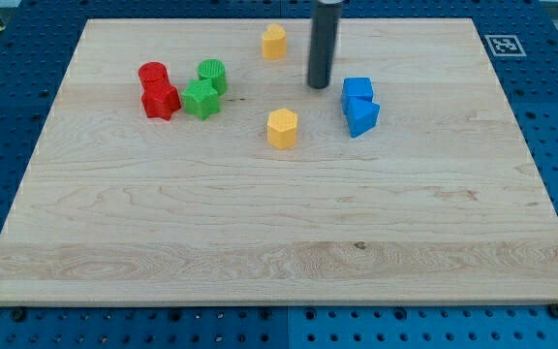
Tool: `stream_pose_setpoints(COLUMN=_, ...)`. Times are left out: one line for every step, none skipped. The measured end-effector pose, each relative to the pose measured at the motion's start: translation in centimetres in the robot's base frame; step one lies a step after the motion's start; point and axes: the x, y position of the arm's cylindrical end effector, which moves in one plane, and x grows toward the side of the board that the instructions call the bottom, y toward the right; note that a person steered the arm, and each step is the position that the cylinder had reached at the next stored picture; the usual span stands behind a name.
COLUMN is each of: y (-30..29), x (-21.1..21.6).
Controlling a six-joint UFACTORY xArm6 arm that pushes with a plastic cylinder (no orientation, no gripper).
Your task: Move your arm closer to the yellow hexagon
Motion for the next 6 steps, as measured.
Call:
stream_pose_setpoints(y=-3.8, x=0.6)
stream_pose_setpoints(y=-6.1, x=1.6)
stream_pose_setpoints(y=-6.2, x=3.4)
stream_pose_setpoints(y=-6.2, x=5.4)
stream_pose_setpoints(y=-6.2, x=7.0)
stream_pose_setpoints(y=-6.2, x=10.0)
